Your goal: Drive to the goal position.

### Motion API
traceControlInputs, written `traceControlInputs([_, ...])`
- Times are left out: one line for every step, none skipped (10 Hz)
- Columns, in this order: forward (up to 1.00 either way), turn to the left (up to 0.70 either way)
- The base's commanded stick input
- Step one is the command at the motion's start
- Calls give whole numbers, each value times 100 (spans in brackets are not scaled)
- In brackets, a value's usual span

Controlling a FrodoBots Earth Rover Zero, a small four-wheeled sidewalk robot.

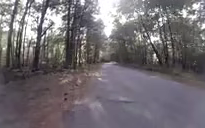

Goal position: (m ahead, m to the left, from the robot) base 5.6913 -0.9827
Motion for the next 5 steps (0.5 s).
traceControlInputs([70, 0])
traceControlInputs([70, 0])
traceControlInputs([70, 0])
traceControlInputs([70, -1])
traceControlInputs([70, -19])
